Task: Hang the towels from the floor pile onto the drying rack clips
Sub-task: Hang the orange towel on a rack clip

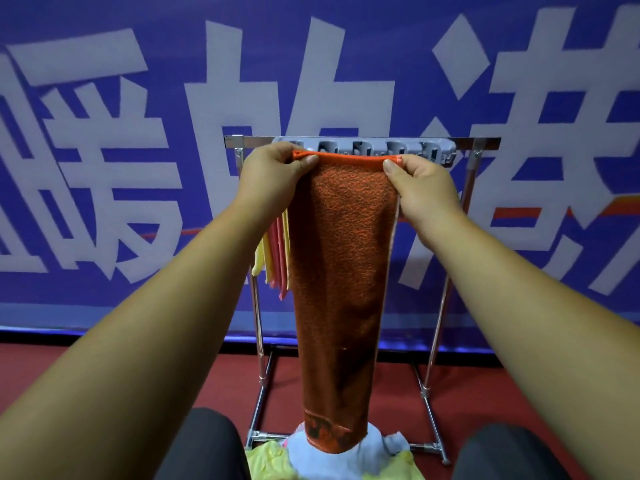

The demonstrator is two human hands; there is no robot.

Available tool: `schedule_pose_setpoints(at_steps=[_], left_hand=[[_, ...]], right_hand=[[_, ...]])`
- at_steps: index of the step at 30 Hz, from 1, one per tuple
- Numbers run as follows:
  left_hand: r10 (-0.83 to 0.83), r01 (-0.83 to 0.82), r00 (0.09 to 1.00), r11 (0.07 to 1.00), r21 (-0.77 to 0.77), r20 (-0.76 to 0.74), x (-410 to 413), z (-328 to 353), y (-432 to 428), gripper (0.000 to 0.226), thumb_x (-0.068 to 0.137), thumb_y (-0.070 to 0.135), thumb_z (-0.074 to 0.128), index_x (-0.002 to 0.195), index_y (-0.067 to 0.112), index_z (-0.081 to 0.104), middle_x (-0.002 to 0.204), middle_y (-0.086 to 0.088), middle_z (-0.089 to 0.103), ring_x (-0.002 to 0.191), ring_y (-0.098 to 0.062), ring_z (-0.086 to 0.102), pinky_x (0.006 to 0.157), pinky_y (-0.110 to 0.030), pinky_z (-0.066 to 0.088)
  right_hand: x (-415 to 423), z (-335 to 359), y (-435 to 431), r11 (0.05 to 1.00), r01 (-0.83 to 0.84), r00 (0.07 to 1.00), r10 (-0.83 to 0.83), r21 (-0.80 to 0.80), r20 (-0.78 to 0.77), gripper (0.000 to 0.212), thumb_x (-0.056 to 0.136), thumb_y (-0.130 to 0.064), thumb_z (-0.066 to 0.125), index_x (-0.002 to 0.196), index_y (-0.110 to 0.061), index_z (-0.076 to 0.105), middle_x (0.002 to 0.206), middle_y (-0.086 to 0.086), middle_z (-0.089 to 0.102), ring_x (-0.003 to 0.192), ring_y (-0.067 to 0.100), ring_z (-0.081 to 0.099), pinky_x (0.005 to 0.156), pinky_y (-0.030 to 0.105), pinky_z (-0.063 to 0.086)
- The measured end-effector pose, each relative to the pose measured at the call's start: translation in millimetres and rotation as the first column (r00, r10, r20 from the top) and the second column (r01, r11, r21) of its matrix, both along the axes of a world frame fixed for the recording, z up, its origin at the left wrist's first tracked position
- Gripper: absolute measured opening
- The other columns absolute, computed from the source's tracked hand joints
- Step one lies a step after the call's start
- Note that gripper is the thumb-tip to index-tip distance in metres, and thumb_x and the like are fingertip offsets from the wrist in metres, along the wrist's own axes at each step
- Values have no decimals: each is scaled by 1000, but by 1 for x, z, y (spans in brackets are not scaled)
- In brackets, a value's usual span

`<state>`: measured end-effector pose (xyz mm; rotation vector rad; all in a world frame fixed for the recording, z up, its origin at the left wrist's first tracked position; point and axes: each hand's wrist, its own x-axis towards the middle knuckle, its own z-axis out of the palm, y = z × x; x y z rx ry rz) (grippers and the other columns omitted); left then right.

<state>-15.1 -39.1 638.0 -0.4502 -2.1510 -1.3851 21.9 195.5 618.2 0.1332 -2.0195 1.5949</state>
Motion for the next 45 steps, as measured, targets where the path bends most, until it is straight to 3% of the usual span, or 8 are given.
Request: schedule_pose_setpoints(at_steps=[5, 13, 17, 23, 31, 35, 39, 45], left_hand=[[94, -94, 994, 996, -4, 50, 2, -12, -4, 55, 79, 61, 80, 87, 7, 74, 81, -17, 72, 78, -34, 74, 69, -54, 64], [81, -104, 979, 988, 113, 190, 7, -31, 3, 28, 86, 42, 85, 86, 14, 81, 82, -8, 78, 76, -22, 78, 61, -44, 67], [90, -119, 977, 982, 143, 195, 10, -38, 9, 23, 89, 40, 83, 86, 17, 81, 80, -6, 78, 73, -21, 78, 59, -41, 66], [19, -52, 982, 985, 168, 189, 20, -45, 23, 19, 93, 34, 81, 85, 16, 80, 79, -3, 78, 71, -16, 78, 61, -37, 67], [-65, 59, 979, 998, 35, 193, 22, -51, 35, 10, 99, 19, 73, 98, 17, 82, 85, -5, 79, 79, -16, 79, 75, -37, 67], [-80, 91, 971, 995, -38, 226, 25, -52, 37, 29, 96, 2, 60, 103, 18, 83, 87, -4, 79, 86, -20, 78, 83, -42, 66], [-104, 125, 964, 990, -71, 247, 25, -53, 39, 36, 91, -2, 56, 105, 17, 83, 89, -5, 79, 94, -24, 77, 92, -48, 63], [-60, 98, 975, 980, -173, 214, 23, -50, 41, 35, 92, -5, 56, 106, 14, 81, 93, -7, 78, 94, -22, 75, 90, -46, 63]], right_hand=[[4, -9, 3, 991, 87, 996, -86, 106, -8, 15, 103, -37, 66, 103, -31, 79, 87, -12, 80, 84, 9, 76, 84, 49, 65], [1, -23, -8, 996, 89, 991, -88, -4, 103, 17, 100, -37, 69, 89, -29, 79, 82, -1, 81, 78, 19, 80, 70, 51, 68], [2, -29, -20, 993, 116, 989, -114, -18, 97, 23, 92, -47, 69, 83, -28, 79, 82, 6, 79, 84, 31, 79, 76, 59, 65], [-3, -37, -39, 989, 39, 992, -21, -145, 125, 20, 92, -38, 75, 72, -36, 77, 83, -8, 82, 88, 18, 80, 89, 51, 65], [-8, -48, -59, 992, -42, 983, 63, -121, 175, 17, 101, -30, 69, 105, -28, 85, 93, -7, 83, 95, 19, 79, 89, 46, 65], [-1, -48, -61, 999, -4, 985, -3, 43, 171, 24, 107, -26, 61, 120, -28, 80, 95, -8, 80, 95, 15, 75, 89, 43, 64], [7, -48, -63, 987, -24, 990, 1, 159, 144, 31, 111, -24, 52, 131, -29, 76, 97, -10, 75, 93, 11, 67, 70, 21, 49], [8, -49, -64, 979, -86, 980, 49, 186, 191, 42, 105, -19, 48, 138, -33, 69, 115, -6, 77, 107, 16, 69, 78, 29, 53]])
